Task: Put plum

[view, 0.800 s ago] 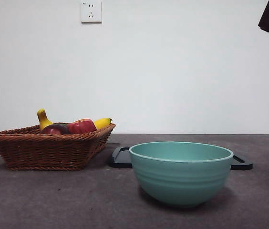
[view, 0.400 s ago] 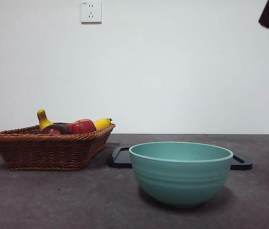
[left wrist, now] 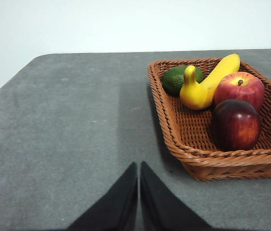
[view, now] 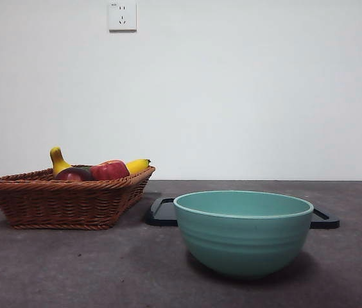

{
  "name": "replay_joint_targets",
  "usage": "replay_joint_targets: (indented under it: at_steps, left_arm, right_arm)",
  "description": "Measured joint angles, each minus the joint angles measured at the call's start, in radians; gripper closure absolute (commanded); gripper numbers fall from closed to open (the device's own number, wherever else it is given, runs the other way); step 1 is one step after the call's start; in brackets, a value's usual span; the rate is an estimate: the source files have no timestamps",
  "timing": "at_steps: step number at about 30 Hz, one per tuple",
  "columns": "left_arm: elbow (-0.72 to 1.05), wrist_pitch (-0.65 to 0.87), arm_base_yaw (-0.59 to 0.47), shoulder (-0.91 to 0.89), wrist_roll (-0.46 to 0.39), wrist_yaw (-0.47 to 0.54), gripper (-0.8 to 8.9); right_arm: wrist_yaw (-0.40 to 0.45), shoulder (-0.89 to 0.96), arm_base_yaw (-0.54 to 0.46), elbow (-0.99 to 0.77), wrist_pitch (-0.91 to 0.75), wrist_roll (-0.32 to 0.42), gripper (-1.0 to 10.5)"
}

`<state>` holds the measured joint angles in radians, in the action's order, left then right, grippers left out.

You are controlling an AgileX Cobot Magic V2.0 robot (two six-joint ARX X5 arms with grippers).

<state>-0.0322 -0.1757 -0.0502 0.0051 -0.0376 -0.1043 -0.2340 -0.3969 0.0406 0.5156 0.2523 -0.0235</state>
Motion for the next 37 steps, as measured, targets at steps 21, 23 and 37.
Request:
replay_joint_targets:
  at_steps: [21,23,37]
  left_arm:
    - [0.0,0.0,0.0,0.0,0.002,0.0,8.06]
    - [0.0,0.0,0.0,0.0,0.002,0.0,8.06]
    - [0.0,0.0,0.0,0.0,0.002,0.0,8.06]
  right_arm:
    - [0.107,0.386,-0.088,-0.478,-0.243,0.008,9.4]
    - [0.107,0.391,-0.088,-0.496,-0.241,0.008,9.4]
    - [0.108,0.391,-0.088,-0.499,-0.087,0.001,9.4]
